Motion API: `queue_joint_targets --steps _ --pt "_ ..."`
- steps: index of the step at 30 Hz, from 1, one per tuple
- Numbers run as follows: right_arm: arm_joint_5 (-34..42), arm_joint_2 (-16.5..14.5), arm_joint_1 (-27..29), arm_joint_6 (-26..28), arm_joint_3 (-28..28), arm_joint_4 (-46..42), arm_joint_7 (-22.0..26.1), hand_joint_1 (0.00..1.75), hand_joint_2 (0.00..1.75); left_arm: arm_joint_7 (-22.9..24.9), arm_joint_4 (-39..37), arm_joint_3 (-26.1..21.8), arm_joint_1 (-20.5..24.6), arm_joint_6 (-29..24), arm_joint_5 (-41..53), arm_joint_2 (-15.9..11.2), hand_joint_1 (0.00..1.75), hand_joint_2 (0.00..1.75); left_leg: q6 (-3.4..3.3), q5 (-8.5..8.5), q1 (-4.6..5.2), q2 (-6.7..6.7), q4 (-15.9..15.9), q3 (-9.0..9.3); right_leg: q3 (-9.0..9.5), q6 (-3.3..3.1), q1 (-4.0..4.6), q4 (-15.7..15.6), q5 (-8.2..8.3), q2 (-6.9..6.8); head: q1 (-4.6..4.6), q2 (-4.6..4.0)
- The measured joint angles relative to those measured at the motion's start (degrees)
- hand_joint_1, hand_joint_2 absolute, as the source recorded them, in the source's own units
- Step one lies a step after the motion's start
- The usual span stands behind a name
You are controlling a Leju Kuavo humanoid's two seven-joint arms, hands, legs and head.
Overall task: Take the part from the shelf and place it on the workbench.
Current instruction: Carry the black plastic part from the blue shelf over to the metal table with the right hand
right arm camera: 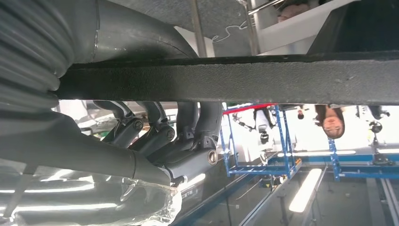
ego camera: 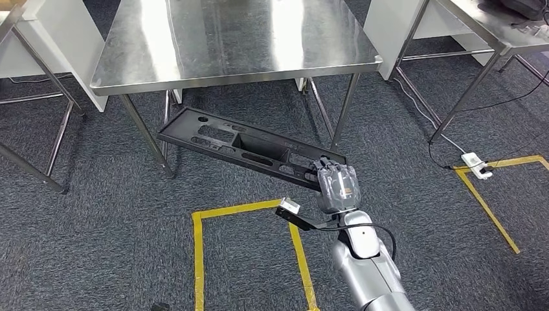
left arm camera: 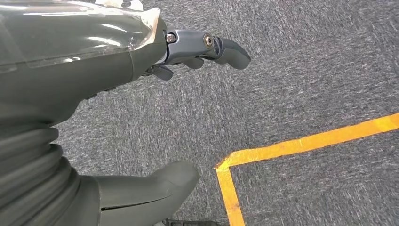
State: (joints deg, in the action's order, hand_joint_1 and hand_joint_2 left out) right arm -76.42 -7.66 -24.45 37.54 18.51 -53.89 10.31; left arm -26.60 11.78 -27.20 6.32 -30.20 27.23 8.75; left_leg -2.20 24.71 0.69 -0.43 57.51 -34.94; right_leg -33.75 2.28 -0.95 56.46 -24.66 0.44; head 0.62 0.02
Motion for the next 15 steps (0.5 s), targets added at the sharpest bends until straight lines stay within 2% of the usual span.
queue_joint_targets --steps 8,15 --pt "-0.77 1.11 -1.38 -4.33 -0.87 -2.06 -0.54 1.75 1.75 1.36 0.00 0.47 1.10 0.54 1.49 0.45 0.00 1.75 -0.03 -0.04 -0.14 0.02 0.00 0.01 -0.02 0.02 0.01 0.00 0.02 0.00 0.01 0.00" --pt "0.60 1.80 -4.55 -4.75 -1.36 -1.82 1.49 1.75 1.75 1.71 0.00 0.56 1.74 0.71 1.90 0.65 0.00 1.75 -0.06 -0.06 -0.15 0.02 0.00 0.00 -0.02 0.03 0.02 0.01 0.03 0.00 0.01 0.00"
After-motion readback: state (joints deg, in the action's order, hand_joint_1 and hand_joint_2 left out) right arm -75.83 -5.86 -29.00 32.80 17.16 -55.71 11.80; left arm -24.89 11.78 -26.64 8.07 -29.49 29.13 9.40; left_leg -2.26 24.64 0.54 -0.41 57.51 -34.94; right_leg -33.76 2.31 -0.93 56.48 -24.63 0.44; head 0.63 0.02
